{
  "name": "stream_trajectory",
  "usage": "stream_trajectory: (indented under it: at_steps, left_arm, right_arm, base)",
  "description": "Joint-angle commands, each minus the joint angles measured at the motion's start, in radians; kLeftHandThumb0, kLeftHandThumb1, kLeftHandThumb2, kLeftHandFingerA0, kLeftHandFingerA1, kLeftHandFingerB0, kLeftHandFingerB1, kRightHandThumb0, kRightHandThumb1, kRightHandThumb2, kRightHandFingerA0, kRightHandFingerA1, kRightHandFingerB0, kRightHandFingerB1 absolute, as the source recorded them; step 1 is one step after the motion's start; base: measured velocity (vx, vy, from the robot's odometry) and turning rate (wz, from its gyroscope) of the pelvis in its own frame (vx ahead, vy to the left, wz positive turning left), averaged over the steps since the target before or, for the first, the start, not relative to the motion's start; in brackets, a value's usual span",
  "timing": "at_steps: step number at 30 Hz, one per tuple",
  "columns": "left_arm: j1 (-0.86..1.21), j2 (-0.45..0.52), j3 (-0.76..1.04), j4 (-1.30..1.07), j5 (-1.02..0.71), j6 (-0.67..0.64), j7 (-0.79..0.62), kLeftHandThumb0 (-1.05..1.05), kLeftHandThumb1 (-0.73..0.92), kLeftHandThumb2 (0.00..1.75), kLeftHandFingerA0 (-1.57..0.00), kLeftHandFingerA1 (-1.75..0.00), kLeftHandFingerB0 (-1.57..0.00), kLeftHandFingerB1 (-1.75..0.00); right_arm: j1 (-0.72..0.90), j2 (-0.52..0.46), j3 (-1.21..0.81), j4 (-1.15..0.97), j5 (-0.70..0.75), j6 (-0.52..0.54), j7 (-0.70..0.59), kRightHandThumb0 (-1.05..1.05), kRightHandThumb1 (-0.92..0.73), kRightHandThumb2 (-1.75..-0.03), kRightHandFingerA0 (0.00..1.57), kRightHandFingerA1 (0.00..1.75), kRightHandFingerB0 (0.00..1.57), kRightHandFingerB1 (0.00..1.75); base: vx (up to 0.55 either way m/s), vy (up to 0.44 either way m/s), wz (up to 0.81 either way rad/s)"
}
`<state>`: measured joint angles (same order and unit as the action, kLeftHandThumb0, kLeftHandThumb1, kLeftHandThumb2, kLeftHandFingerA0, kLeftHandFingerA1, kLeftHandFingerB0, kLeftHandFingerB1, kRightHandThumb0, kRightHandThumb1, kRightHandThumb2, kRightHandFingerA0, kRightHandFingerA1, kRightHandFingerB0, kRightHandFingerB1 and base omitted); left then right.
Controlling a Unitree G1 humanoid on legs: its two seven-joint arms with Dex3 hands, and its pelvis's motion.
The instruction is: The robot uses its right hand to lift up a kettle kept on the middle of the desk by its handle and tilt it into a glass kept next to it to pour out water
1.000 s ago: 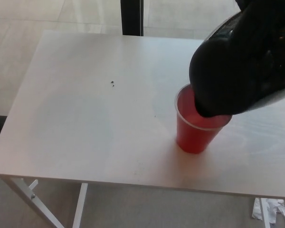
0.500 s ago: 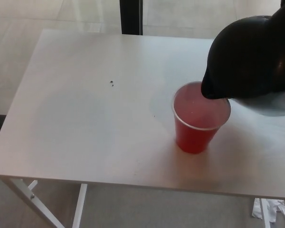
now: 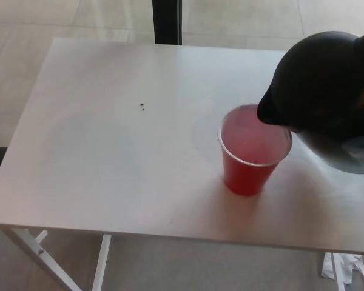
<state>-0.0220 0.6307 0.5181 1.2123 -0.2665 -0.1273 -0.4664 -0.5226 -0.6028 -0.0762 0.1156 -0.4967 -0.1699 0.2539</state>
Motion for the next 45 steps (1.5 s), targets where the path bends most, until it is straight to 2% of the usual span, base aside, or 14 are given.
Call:
stream_trajectory:
  at_steps: [1, 10, 11, 16, 20, 21, 23, 29, 33, 34, 35, 36, 44, 45]
  left_arm:
    - [0.005, 0.012, 0.003, -0.003, -0.009, -0.009, 0.003, -0.91, 0.92, 0.82, -0.46, -0.56, -0.33, -0.53]
    - [0.008, 0.009, 0.011, 0.004, -0.017, -0.009, -0.008, -0.91, 0.84, 1.22, -0.44, -0.62, -0.30, -0.58]
    - [0.012, 0.008, 0.009, 0.002, -0.014, -0.017, -0.008, -0.94, 0.92, 0.82, -0.46, -0.56, -0.34, -0.54]
    - [0.016, 0.010, 0.005, -0.006, -0.011, -0.016, -0.006, -0.87, 0.81, 1.23, -0.45, -0.63, -0.25, -0.56]
    - [0.013, 0.010, 0.008, -0.004, -0.013, -0.013, 0.000, -0.97, 0.92, 0.80, -0.50, -0.58, -0.32, -0.53]
    - [0.014, 0.010, 0.008, -0.003, -0.013, -0.016, -0.001, -0.94, 0.87, 1.26, -0.48, -0.63, -0.29, -0.57]
    - [0.016, 0.009, 0.008, -0.005, -0.014, -0.015, -0.001, -0.92, 0.92, 0.82, -0.50, -0.56, -0.33, -0.52]
    - [0.022, 0.003, 0.006, -0.006, -0.018, -0.020, -0.006, -0.85, 0.82, 1.22, -0.48, -0.65, -0.30, -0.59]
    - [0.020, 0.004, 0.008, -0.004, -0.022, -0.013, -0.004, -0.91, 0.92, 0.82, -0.46, -0.58, -0.32, -0.54]
    - [0.018, 0.005, 0.004, -0.001, -0.018, -0.012, 0.003, -0.84, 0.80, 1.21, -0.45, -0.62, -0.31, -0.58]
    - [0.016, 0.006, 0.004, -0.002, -0.017, -0.013, 0.007, -0.89, 0.85, 1.24, -0.45, -0.62, -0.28, -0.57]
    - [0.017, 0.005, 0.004, -0.005, -0.018, -0.014, 0.005, -0.91, 0.92, 0.83, -0.46, -0.57, -0.33, -0.54]
    - [0.016, 0.006, 0.004, 0.007, -0.016, -0.015, 0.005, -0.91, 0.92, 0.82, -0.46, -0.56, -0.33, -0.53]
    - [0.017, 0.004, 0.004, 0.006, -0.017, -0.014, 0.003, -0.89, 0.82, 1.22, -0.47, -0.63, -0.31, -0.58]
  right_arm:
    - [0.082, 0.078, -0.052, -0.071, 0.103, 0.160, 0.003, -0.09, -0.54, -1.09, 0.91, 1.66, 0.80, 1.36]
    - [0.199, 0.268, -0.149, -0.132, 0.156, 0.333, -0.078, -0.10, -0.40, -1.22, 0.89, 1.74, 0.81, 1.37]
    - [0.207, 0.287, -0.160, -0.117, 0.155, 0.338, -0.094, -0.22, -0.45, -1.05, 1.23, 1.35, 0.93, 1.11]
    - [0.238, 0.337, -0.206, -0.067, 0.183, 0.334, -0.122, -0.15, -0.41, -1.23, 0.95, 1.75, 0.80, 1.50]
    - [0.248, 0.346, -0.229, -0.005, 0.206, 0.274, -0.171, -0.16, -0.42, -1.20, 0.91, 1.75, 0.75, 1.69]
    - [0.259, 0.352, -0.238, -0.011, 0.217, 0.289, -0.180, -0.19, -0.39, -1.25, 0.93, 1.75, 0.74, 1.70]
    - [0.267, 0.359, -0.244, -0.020, 0.219, 0.337, -0.191, -0.22, -0.46, -1.12, 0.93, 1.75, 0.75, 1.64]
    - [0.297, 0.366, -0.265, -0.046, 0.269, 0.413, -0.176, -0.09, -0.39, -1.39, 0.92, 1.75, 0.82, 1.54]
    - [0.330, 0.333, -0.259, -0.060, 0.315, 0.396, -0.118, -0.25, -0.71, -0.66, 0.83, 1.61, 0.70, 0.61]
    - [0.339, 0.319, -0.257, -0.056, 0.341, 0.379, -0.088, -0.28, -0.66, -0.63, 0.83, 1.55, 0.51, 0.48]
    - [0.351, 0.291, -0.250, -0.054, 0.370, 0.375, -0.030, -0.48, -0.62, -0.58, 0.62, 0.78, 0.20, 0.29]
    - [0.362, 0.262, -0.241, -0.056, 0.389, 0.385, 0.027, -0.62, -0.61, -0.62, 0.18, 0.36, 0.07, 0.21]
    - [0.408, 0.138, -0.207, -0.087, 0.455, 0.370, 0.181, -1.00, -0.48, -0.87, 0.00, 0.00, 0.00, 0.00]
    - [0.407, 0.130, -0.211, -0.089, 0.459, 0.371, 0.186, -1.00, -0.46, -0.87, 0.00, 0.00, 0.00, 0.00]
  base:
    - [0.00, 0.000, 0.00]
    - [0.00, 0.000, 0.00]
    - [0.00, 0.000, 0.00]
    - [0.00, 0.000, 0.00]
    - [0.00, 0.000, 0.00]
    - [0.00, 0.000, 0.00]
    - [0.00, 0.000, 0.00]
    - [0.00, 0.000, 0.00]
    - [0.00, 0.000, 0.00]
    - [0.00, 0.000, 0.00]
    - [0.00, 0.000, 0.00]
    - [0.00, 0.000, 0.00]
    - [0.00, 0.000, 0.00]
    - [0.00, 0.000, 0.00]
